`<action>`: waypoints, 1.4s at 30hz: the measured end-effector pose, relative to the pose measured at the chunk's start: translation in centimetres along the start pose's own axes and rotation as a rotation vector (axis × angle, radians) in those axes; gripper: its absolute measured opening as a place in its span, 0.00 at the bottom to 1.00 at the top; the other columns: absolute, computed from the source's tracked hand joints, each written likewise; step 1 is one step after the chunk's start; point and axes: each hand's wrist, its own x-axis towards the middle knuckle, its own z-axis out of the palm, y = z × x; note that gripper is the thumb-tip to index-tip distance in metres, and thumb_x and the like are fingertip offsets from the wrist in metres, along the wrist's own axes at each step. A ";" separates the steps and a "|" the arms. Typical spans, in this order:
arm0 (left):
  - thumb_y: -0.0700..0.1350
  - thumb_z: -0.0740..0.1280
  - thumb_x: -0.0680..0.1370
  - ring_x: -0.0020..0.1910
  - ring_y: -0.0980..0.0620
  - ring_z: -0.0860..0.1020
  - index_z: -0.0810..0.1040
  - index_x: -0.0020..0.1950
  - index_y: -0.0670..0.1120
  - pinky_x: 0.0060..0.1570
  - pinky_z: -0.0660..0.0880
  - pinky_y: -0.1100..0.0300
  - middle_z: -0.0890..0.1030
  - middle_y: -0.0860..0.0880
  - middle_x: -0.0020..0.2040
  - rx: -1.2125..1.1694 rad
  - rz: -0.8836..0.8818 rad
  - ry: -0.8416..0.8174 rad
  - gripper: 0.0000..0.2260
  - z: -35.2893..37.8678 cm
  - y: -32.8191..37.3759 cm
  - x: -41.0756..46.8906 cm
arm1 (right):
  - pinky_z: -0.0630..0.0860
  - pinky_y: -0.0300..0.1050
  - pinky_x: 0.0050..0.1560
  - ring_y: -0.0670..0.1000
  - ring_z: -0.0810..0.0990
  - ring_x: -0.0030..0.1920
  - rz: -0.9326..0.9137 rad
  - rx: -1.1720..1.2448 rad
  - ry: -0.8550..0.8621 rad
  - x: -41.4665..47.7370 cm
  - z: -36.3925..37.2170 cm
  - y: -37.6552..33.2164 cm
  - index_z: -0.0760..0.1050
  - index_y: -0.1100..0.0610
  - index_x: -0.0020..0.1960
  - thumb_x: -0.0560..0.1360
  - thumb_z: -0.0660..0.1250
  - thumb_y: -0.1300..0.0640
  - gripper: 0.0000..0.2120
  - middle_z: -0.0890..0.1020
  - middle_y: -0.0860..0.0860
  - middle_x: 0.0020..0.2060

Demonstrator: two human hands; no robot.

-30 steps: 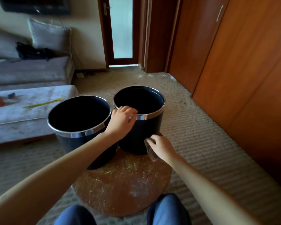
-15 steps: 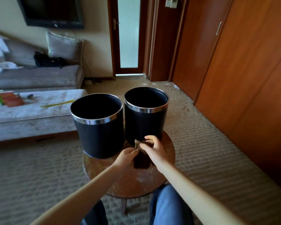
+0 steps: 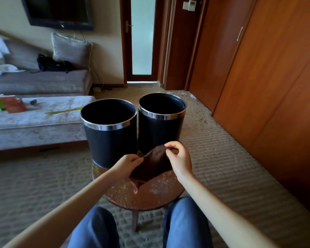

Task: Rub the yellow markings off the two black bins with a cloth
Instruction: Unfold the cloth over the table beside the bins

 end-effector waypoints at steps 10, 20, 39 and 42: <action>0.35 0.66 0.79 0.47 0.54 0.81 0.77 0.55 0.50 0.45 0.77 0.65 0.83 0.48 0.50 -0.059 0.342 -0.069 0.10 1.2 8.6 -3.5 | 0.70 0.23 0.46 0.46 0.80 0.52 -0.108 0.039 -0.063 -0.7 0.3 -3.2 0.80 0.54 0.53 0.74 0.67 0.67 0.12 0.81 0.52 0.52; 0.46 0.72 0.78 0.36 0.57 0.71 0.75 0.46 0.45 0.35 0.68 0.68 0.76 0.50 0.40 0.053 0.331 -0.019 0.07 0.9 8.2 -0.5 | 0.79 0.44 0.52 0.42 0.78 0.52 0.002 0.057 -0.145 0.7 -1.0 -3.7 0.79 0.50 0.52 0.74 0.67 0.65 0.12 0.78 0.48 0.53; 0.47 0.69 0.80 0.44 0.44 0.81 0.79 0.51 0.42 0.47 0.78 0.49 0.81 0.43 0.43 -0.515 0.034 -0.101 0.08 -0.5 8.2 -0.3 | 0.82 0.50 0.51 0.45 0.83 0.46 0.038 -0.209 -0.421 2.2 -3.9 -4.1 0.82 0.44 0.47 0.72 0.66 0.53 0.07 0.85 0.42 0.42; 0.49 0.69 0.80 0.50 0.41 0.83 0.79 0.57 0.41 0.56 0.79 0.48 0.84 0.38 0.52 -0.471 0.036 -0.207 0.12 -0.5 8.4 -0.7 | 0.77 0.45 0.37 0.46 0.79 0.36 0.001 -0.156 -0.434 1.9 -4.0 -4.8 0.79 0.44 0.46 0.73 0.65 0.56 0.08 0.81 0.44 0.33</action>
